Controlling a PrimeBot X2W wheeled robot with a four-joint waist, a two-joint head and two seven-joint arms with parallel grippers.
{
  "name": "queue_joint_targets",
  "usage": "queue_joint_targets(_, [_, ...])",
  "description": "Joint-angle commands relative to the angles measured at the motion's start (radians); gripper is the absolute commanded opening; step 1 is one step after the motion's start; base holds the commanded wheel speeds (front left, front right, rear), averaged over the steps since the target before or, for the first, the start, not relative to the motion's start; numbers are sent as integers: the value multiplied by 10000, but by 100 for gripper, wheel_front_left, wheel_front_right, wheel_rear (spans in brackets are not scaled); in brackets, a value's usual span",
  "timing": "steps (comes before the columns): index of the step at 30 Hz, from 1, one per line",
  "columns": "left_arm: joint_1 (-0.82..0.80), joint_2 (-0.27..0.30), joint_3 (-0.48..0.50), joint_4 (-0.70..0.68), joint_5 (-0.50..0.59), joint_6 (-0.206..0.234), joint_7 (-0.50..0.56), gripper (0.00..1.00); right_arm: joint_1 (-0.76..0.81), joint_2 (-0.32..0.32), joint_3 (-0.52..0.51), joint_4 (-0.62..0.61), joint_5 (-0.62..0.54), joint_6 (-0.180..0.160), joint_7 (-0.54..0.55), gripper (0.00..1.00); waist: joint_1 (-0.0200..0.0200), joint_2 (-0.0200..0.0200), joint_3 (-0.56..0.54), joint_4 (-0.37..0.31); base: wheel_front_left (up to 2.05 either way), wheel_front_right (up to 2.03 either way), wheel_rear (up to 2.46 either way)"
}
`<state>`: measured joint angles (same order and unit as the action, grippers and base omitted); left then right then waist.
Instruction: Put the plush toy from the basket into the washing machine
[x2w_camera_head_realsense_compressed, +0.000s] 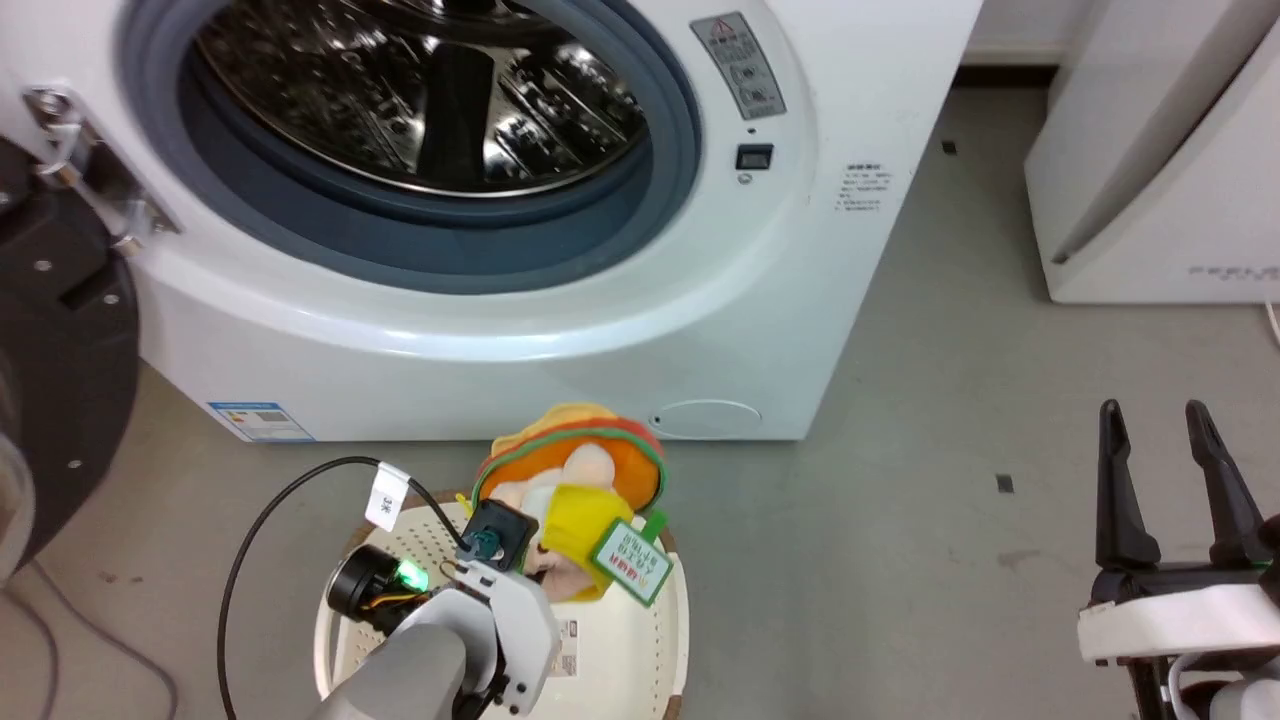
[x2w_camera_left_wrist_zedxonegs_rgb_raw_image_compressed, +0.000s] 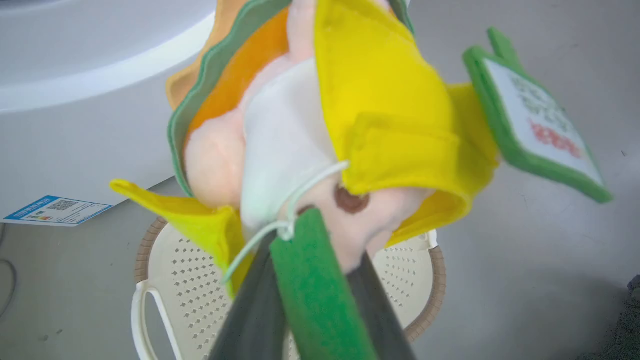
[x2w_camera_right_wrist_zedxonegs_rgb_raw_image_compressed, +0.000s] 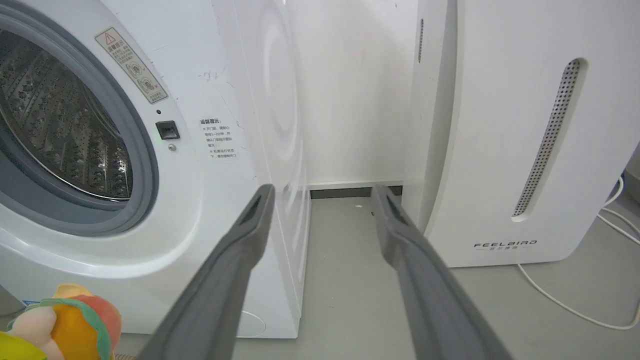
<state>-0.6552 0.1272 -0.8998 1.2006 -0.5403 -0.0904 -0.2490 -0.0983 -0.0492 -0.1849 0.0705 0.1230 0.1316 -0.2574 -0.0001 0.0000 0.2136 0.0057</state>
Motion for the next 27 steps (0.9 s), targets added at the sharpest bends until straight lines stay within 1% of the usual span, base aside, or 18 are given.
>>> queue_joint_targets(1, [118, 18, 131, -263, -44, 127, -116, 0, 178, -10, -23, 30, -68, -9, -44, 100, 1, 0, -192, 157, 0, 0, 0])
queue_joint_targets(2, [239, 257, 531, -1279, 28, 512, -122, 0, 297, -10, -42, 39, -76, -9, -44, 100, 1, 0, -365, 272, 0, 0, 0])
queue_joint_targets(10, [871, 1032, 1770, -3909, 684, 1423, -126, 0, 417, -10, -23, 28, -82, -9, -44, 100, 1, 0, -546, 399, 0, 0, 0])
queue_joint_targets(11, [1039, 1268, 2318, -4643, 938, 1653, -126, 0, 380, -10, 8, 3, -73, -9, -44, 100, 1, 0, -488, 350, 0, 0, 0])
queue_joint_targets(13, [1112, 1399, 2703, -5001, 1102, 1782, -126, 0, 327, -10, 36, -18, -60, -9, -44, 100, 1, 0, -408, 285, 0, 0, 0])
queue_joint_targets(14, [1112, 1399, 2703, -5001, 1102, 1782, -126, 0, 327, -10, 36, -18, -60, -9, -44, 100, 1, 0, -408, 285, 0, 0, 0])
queue_joint_targets(18, [1137, 1541, 3465, -5488, 1376, 2074, -127, 0, 192, -10, 61, -44, -22, -9, -44, 100, 1, 0, -161, 102, 0, 0, 0])
queue_joint_targets(27, [399, 1676, 4926, -5999, 2009, 2171, -127, 0, -434, -10, 82, -171, 100, -9, -44, 100, 1, 0, 986, -583, 0, 0, 0])
